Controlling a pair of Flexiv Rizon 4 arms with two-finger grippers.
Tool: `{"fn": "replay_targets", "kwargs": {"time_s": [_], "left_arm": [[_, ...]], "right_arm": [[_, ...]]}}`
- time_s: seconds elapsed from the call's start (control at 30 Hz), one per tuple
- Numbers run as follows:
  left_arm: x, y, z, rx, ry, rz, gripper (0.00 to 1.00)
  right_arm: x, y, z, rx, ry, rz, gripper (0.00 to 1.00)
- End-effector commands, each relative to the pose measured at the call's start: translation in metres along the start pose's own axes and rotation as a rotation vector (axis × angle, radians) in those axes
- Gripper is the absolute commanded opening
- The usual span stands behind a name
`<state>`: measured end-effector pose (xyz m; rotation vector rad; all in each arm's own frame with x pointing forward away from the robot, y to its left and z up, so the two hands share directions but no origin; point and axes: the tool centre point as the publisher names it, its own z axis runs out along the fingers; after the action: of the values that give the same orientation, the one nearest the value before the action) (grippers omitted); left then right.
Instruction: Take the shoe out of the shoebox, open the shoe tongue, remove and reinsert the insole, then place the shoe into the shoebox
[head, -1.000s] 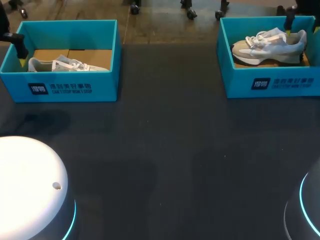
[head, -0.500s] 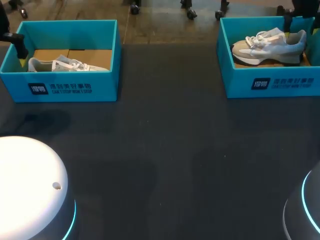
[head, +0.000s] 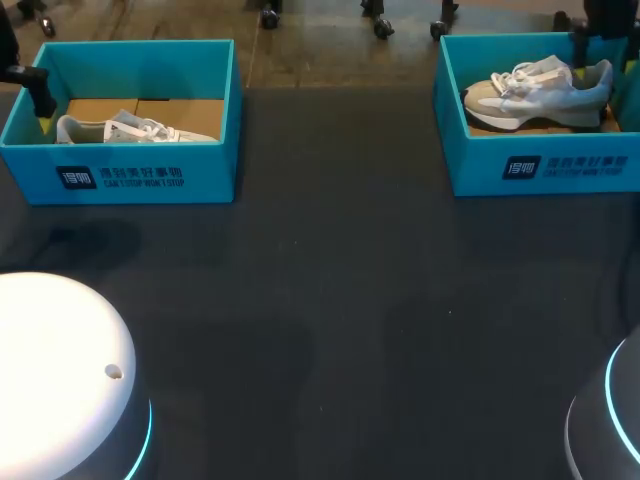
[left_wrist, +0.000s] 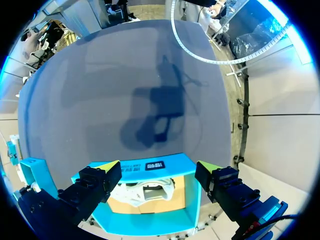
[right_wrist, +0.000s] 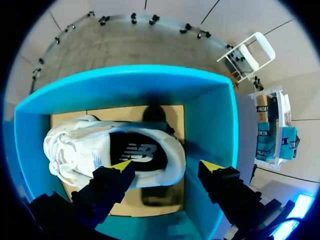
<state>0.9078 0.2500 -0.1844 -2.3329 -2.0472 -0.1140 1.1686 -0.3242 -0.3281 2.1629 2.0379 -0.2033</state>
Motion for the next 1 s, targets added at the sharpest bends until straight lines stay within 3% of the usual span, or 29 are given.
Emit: {"fn": "replay_targets", "kwargs": {"time_s": [0.03,0.3,0.53,0.77,1.0], "left_arm": [[0.000,-0.001,0.000,-0.003,0.002,0.001,1.00],[0.000,-0.001,0.000,-0.003,0.002,0.001,1.00],[0.000,-0.001,0.000,-0.003,0.002,0.001,1.00],[0.000,-0.001,0.000,-0.003,0.002,0.001,1.00],[0.000,-0.001,0.000,-0.003,0.002,0.001,1.00]], "right_arm": [[-0.003,0.004,0.006,0.025,0.004,0.008,0.86],[-0.003,0.003,0.017,0.048,0.014,0.002,0.85],[0.000,0.002,0.027,0.070,0.024,0.004,0.69],[0.002,0.006,0.035,0.087,0.031,0.002,0.70],[0.000,0.010,0.040,0.100,0.044,-0.002,0.62]]}}
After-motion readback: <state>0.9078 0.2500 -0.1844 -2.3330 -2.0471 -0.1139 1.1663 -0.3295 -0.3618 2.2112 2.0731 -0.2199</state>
